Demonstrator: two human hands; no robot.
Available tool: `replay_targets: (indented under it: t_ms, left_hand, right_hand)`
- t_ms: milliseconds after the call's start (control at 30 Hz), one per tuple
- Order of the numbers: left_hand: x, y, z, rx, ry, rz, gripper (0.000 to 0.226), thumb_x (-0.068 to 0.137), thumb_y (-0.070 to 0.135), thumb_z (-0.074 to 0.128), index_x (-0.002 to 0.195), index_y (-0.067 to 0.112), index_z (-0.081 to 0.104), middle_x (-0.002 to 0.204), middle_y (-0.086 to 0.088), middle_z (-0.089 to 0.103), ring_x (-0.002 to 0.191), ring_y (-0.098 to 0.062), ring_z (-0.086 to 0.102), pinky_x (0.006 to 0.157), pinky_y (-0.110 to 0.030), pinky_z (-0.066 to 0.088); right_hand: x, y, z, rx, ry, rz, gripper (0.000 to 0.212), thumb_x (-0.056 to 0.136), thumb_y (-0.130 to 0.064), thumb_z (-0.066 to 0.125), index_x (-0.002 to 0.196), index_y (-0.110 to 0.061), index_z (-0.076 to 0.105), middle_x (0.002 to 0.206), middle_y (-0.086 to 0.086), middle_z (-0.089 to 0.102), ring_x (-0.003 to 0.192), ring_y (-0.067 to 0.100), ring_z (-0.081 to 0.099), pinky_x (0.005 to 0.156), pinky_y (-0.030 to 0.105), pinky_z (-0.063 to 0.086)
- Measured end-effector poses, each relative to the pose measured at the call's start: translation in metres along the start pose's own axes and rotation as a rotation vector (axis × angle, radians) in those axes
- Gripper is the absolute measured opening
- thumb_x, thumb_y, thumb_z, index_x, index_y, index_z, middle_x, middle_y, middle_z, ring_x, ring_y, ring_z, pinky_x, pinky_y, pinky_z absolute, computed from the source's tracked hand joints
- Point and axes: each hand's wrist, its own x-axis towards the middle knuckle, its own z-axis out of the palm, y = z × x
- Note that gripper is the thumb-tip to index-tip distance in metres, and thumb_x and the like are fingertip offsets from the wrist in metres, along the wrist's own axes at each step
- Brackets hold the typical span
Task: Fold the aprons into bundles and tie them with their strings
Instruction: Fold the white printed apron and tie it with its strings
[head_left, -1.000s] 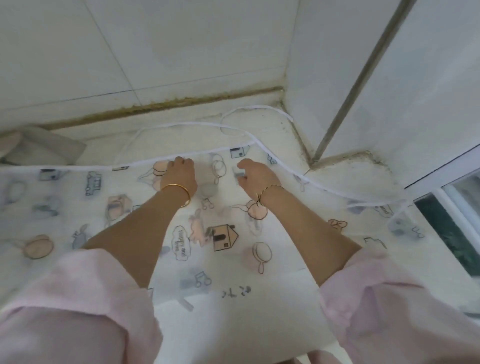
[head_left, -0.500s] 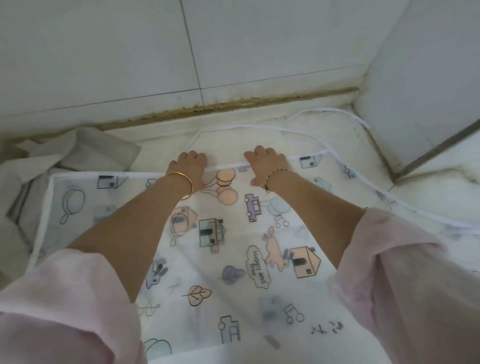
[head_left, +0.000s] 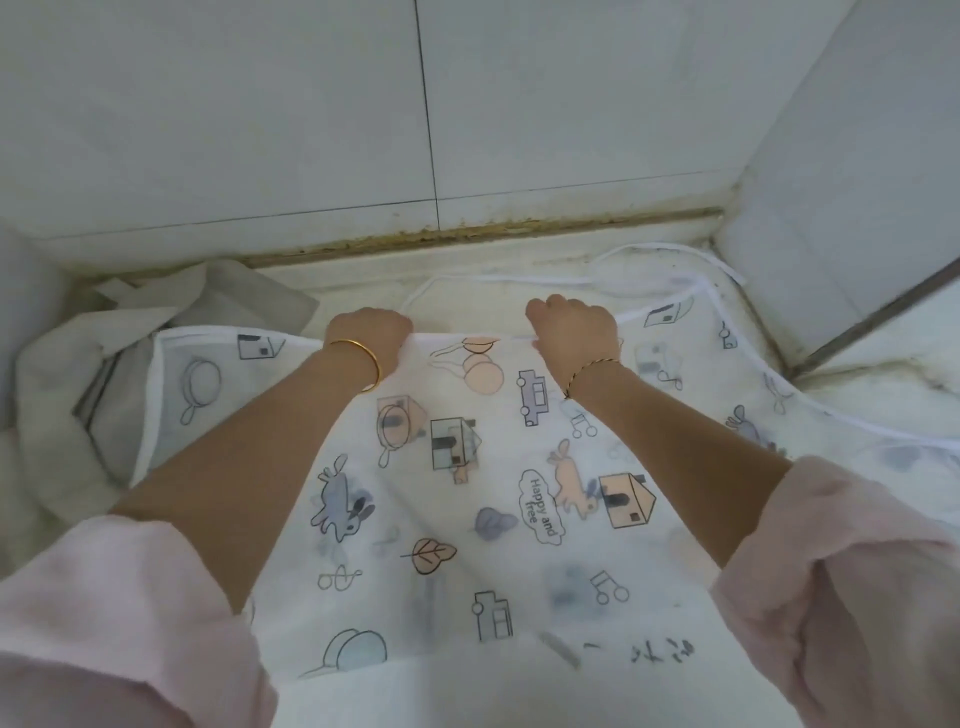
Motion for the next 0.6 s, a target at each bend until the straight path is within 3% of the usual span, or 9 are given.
replay_targets:
  t_ms: [67, 133, 167, 233, 300, 400, 467, 533, 600]
  left_hand:
    - [-0.011, -0.001, -0.008, 0.018, 0.047, -0.021, 0.022, 0.092, 0.014, 0.048, 0.112, 0.012, 0.058, 0.109, -0.009, 0.061, 0.102, -0.029, 0.057, 0.079, -0.038, 0.049]
    - [-0.024, 0.002, -0.016, 0.051, 0.138, -0.036, 0.021, 0.092, 0.011, 0.047, 0.109, 0.012, 0.059, 0.107, -0.009, 0.061, 0.101, -0.029, 0.057, 0.075, -0.038, 0.048]
    - [-0.034, 0.005, -0.02, 0.065, 0.194, -0.042, 0.021, 0.091, 0.008, 0.047, 0.109, 0.011, 0.059, 0.106, -0.009, 0.06, 0.101, -0.029, 0.056, 0.074, -0.038, 0.047]
    - [-0.055, 0.012, -0.025, 0.067, 0.301, -0.035, 0.023, 0.088, 0.002, 0.049, 0.108, 0.009, 0.058, 0.104, -0.01, 0.058, 0.101, -0.029, 0.054, 0.072, -0.039, 0.046]
    - [-0.078, 0.017, -0.025, 0.089, 0.42, 0.023, 0.024, 0.08, 0.0, 0.06, 0.103, 0.006, 0.057, 0.098, -0.012, 0.055, 0.092, -0.03, 0.054, 0.063, -0.038, 0.044]
    - [-0.123, 0.023, -0.018, 0.174, 0.587, 0.185, 0.037, 0.049, -0.003, 0.078, 0.079, 0.003, 0.057, 0.072, -0.013, 0.053, 0.058, -0.028, 0.053, 0.044, -0.029, 0.034]
    - [-0.154, 0.031, -0.008, 0.212, 0.625, 0.23, 0.043, 0.037, -0.01, 0.076, 0.073, 0.005, 0.056, 0.064, -0.011, 0.05, 0.048, -0.026, 0.049, 0.041, -0.023, 0.026]
    - [-0.177, 0.039, 0.008, 0.208, 0.591, 0.285, 0.051, 0.03, -0.013, 0.075, 0.074, 0.006, 0.056, 0.064, -0.01, 0.049, 0.045, -0.024, 0.047, 0.041, -0.021, 0.022]
    - [-0.202, 0.049, 0.031, 0.213, 0.532, 0.308, 0.056, 0.028, -0.009, 0.079, 0.077, 0.007, 0.058, 0.067, -0.01, 0.053, 0.046, -0.025, 0.049, 0.039, -0.021, 0.025]
  right_hand:
    - [-0.013, 0.0, -0.013, -0.005, 0.089, -0.017, 0.032, 0.067, 0.006, 0.065, 0.093, -0.009, 0.053, 0.073, 0.005, 0.039, 0.063, 0.024, 0.04, 0.05, 0.028, 0.019]
    - [-0.03, 0.0, -0.026, -0.037, 0.193, -0.04, 0.039, 0.032, 0.014, 0.06, 0.062, -0.01, 0.054, 0.055, 0.004, 0.033, 0.048, 0.022, 0.034, 0.049, 0.023, 0.02]
    - [-0.039, 0.002, -0.03, -0.038, 0.289, -0.074, 0.036, 0.024, 0.013, 0.051, 0.048, -0.013, 0.047, 0.05, 0.002, 0.026, 0.042, 0.02, 0.029, 0.048, 0.021, 0.02]
    - [-0.054, 0.006, -0.033, -0.03, 0.351, -0.106, 0.031, 0.022, 0.01, 0.041, 0.041, -0.015, 0.04, 0.046, 0.0, 0.025, 0.037, 0.018, 0.031, 0.048, 0.02, 0.019]
    - [-0.073, 0.006, -0.039, -0.011, 0.362, -0.136, 0.03, 0.023, 0.01, 0.038, 0.042, -0.013, 0.042, 0.043, 0.001, 0.036, 0.039, 0.018, 0.03, 0.048, 0.02, 0.019]
    - [-0.107, 0.004, -0.04, -0.015, 0.421, -0.165, 0.035, 0.02, 0.011, 0.037, 0.043, -0.014, 0.039, 0.044, 0.002, 0.035, 0.044, 0.017, 0.018, 0.046, 0.018, 0.017]
    - [-0.129, 0.001, -0.035, -0.001, 0.395, -0.214, 0.05, 0.011, 0.014, 0.047, 0.048, -0.016, 0.031, 0.048, 0.001, 0.025, 0.042, 0.017, 0.017, 0.046, 0.014, 0.011]
    - [-0.154, -0.008, -0.039, -0.045, 0.303, -0.196, 0.058, 0.01, 0.009, 0.069, 0.053, -0.014, 0.037, 0.054, 0.003, 0.028, 0.038, 0.018, 0.026, 0.046, 0.014, 0.01]
    - [-0.186, -0.016, -0.036, -0.102, 0.045, -0.232, 0.04, 0.05, 0.002, 0.076, 0.083, -0.006, 0.056, 0.074, 0.008, 0.043, 0.059, 0.024, 0.051, 0.05, 0.025, 0.027]
